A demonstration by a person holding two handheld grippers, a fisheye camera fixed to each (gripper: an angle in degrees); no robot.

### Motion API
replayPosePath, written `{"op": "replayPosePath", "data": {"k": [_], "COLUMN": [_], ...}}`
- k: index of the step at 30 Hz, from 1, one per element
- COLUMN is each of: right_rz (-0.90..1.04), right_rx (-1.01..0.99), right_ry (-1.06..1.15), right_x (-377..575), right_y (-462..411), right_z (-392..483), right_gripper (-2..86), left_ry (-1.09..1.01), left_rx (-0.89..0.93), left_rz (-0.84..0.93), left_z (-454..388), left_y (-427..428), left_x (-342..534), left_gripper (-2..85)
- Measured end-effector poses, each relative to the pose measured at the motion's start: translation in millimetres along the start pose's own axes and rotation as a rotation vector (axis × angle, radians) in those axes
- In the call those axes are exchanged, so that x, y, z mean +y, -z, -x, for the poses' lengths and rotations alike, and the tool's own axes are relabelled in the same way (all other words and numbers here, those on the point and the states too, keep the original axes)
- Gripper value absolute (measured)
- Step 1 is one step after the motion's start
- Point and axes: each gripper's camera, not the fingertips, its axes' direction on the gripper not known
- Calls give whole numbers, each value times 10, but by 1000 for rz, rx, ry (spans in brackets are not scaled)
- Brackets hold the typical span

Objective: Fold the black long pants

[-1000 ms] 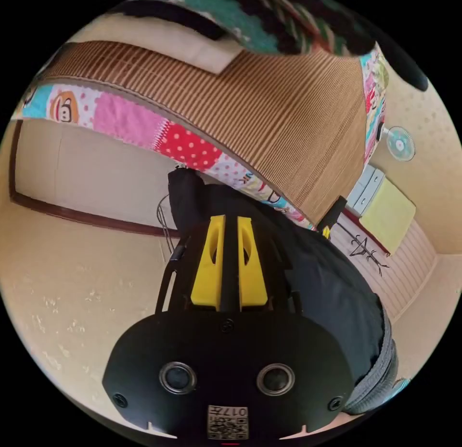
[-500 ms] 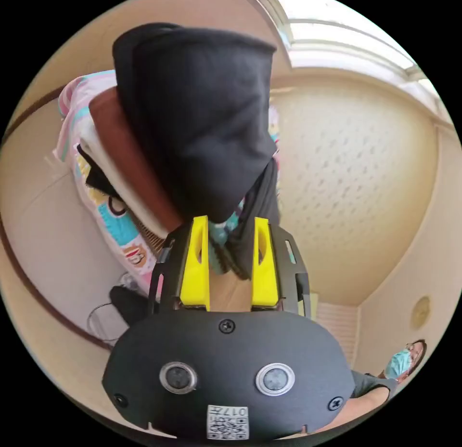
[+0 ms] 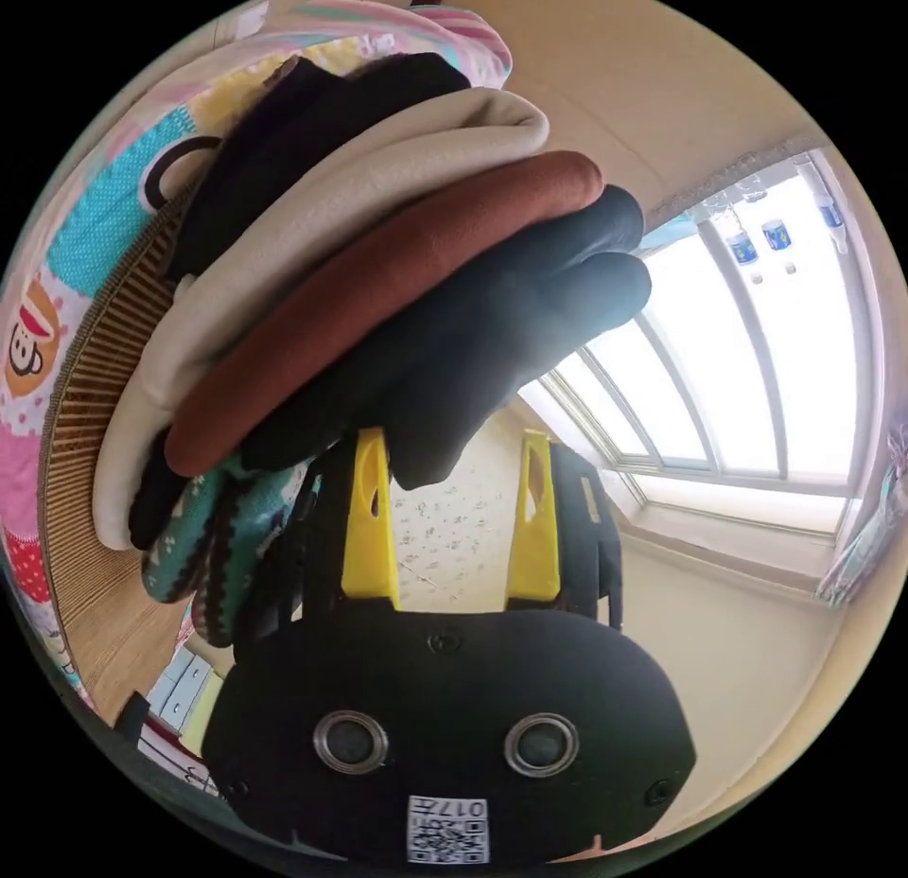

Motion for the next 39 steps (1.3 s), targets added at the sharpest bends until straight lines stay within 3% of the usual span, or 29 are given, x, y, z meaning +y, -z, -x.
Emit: {"op": "replayPosePath", "data": {"k": [1,3,5,9,13,17,23,29,32,34,36,39], "right_rz": [25,64,106,216,288,250,209,578,882,1136,1306,1515], "right_rx": [4,7,6,-3,-3,34,-197,-26,67,91,28,-207], "right_ry": [14,39,68,143,189,165,43,174,225,215,183,41], "right_x": [-4,-13,-23,-43,-94,-166,-287,-226,124,634,1125,2016], "right_y": [-155,-386,-616,-1061,-1239,-1116,-958,-1573,-2203,-2792,-3233,-3922], "right_z": [27,85,150,252,170,-111,-763,-741,-666,-658,-673,-759], "right_gripper": [3,3,3,3,3,4,6,16,44,135,235,293], "left_ry": [18,48,-15,-270,-346,-496,-613,-753,-774,-700,-588,-521], "left_rx": [36,373,554,522,451,365,472,445,390,335,227,46], "left_rz": [-15,-2,89,281,510,781,1270,1710,1881,1973,2134,2371], "left_z": [34,163,43,-729,-1272,-1683,-1618,-1156,-567,-34,860,2138], "left_y": [38,30,-61,-165,-596,-1071,-1183,-791,-490,-333,-63,515], "left_x": [43,192,264,622,1150,2136,4108,6167,6910,7214,7567,7902], "left_gripper": [106,67,63,56,53,52,52,53,53,53,53,53]}}
